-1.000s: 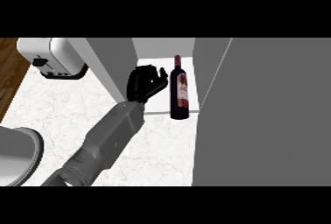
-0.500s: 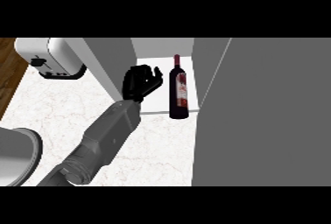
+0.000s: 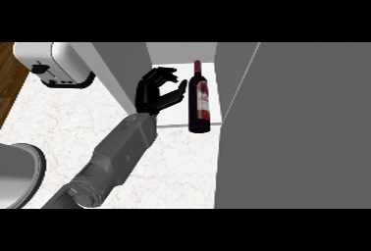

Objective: Pick up the wine, place it into the cabinet and close the cabinet

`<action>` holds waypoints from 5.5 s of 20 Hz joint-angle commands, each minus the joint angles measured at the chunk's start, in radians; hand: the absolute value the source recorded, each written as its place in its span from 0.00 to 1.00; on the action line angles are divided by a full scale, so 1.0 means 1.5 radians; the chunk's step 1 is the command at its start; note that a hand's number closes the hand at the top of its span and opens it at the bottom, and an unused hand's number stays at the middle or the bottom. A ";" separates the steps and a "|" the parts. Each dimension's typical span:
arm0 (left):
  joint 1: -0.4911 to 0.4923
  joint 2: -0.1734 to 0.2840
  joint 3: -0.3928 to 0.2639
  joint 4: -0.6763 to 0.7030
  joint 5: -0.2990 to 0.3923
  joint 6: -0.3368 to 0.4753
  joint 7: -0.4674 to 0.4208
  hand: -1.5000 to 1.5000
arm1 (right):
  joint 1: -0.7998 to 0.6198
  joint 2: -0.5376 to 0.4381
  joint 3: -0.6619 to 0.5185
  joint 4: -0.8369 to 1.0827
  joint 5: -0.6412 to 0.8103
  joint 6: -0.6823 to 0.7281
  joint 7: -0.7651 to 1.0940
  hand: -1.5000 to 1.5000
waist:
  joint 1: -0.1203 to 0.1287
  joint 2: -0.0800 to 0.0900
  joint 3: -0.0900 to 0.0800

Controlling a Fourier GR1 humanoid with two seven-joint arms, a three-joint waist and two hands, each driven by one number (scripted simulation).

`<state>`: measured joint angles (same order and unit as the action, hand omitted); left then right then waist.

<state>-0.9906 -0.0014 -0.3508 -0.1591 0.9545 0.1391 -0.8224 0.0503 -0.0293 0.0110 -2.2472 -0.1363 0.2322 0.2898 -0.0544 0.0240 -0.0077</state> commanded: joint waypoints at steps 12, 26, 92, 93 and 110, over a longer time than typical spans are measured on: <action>0.082 0.027 -0.022 -0.125 -0.042 0.025 -0.029 0.00 | 0.044 -0.011 -0.020 -0.038 -0.018 0.005 0.018 0.00 | 0.044 -0.021 0.006; 0.309 0.145 -0.159 -0.669 -0.121 0.095 0.195 0.00 | 0.029 -0.003 0.005 -0.083 -0.013 -0.013 0.062 0.00 | 0.052 -0.023 0.006; 1.021 0.486 0.383 -1.274 0.047 -0.203 0.348 0.00 | -0.668 0.020 0.296 0.549 0.083 -0.292 0.106 1.00 | 0.048 -0.012 0.005; 1.023 0.486 0.397 -1.256 0.054 -0.230 0.353 0.00 | -0.635 -0.010 0.293 0.510 0.091 -0.277 0.101 1.00 | 0.044 -0.015 0.005; 0.895 0.420 0.253 -1.294 -0.039 -0.090 0.423 0.00 | -0.701 -0.086 0.165 0.708 0.070 -0.187 -0.039 1.00 | 0.033 -0.005 0.006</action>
<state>0.3930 0.6431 0.0667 -2.0945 0.9225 -0.0443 -0.2069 -0.9792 -0.0312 0.3892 -1.3066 -0.0644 -0.0281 0.2678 0.0215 -0.0197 -0.0200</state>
